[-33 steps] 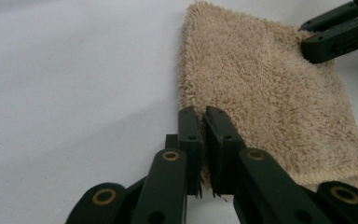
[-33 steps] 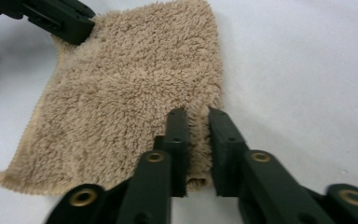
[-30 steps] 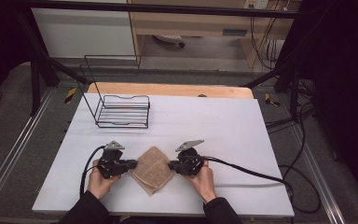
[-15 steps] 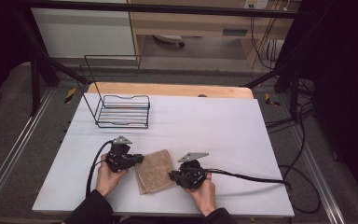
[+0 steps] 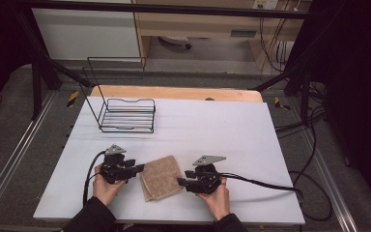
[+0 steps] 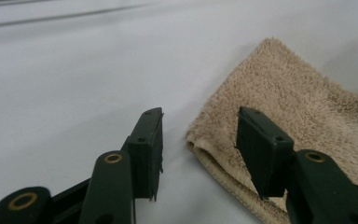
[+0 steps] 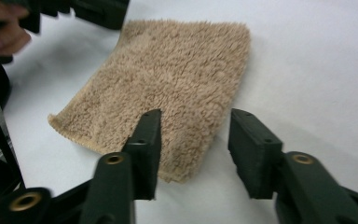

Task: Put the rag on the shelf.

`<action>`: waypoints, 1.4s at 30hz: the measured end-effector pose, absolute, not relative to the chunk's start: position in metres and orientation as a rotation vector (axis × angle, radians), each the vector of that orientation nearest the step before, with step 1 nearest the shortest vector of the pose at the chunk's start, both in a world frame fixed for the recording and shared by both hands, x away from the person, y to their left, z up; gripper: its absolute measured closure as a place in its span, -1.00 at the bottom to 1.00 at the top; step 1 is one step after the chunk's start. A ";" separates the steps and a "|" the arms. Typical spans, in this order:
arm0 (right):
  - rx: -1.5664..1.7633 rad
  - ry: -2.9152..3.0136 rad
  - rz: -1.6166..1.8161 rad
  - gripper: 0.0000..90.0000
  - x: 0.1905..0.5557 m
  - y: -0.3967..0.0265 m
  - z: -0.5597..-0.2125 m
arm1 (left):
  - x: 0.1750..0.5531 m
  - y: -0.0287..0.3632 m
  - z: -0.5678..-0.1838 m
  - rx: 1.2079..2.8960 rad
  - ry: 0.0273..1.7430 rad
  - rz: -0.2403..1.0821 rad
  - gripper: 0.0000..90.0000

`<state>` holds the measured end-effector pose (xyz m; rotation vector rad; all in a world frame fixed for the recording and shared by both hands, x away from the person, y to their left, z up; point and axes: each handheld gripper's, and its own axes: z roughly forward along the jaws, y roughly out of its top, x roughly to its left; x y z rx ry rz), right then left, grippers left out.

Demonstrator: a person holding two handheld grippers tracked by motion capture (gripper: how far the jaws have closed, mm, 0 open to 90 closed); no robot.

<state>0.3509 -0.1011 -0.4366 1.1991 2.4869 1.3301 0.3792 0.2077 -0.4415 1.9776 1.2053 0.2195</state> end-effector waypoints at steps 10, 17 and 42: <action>1.148 2.460 1.341 -0.11 0.356 -0.113 -0.428 | 0.384 0.201 -0.451 1.978 1.226 0.185 0.56; 1.137 2.453 1.350 -0.19 0.360 -0.112 -0.428 | 0.385 0.198 -0.451 1.977 1.230 0.170 0.72; 1.264 2.494 1.272 0.41 0.431 -0.067 -0.445 | 0.381 0.193 -0.451 2.034 1.163 0.240 0.81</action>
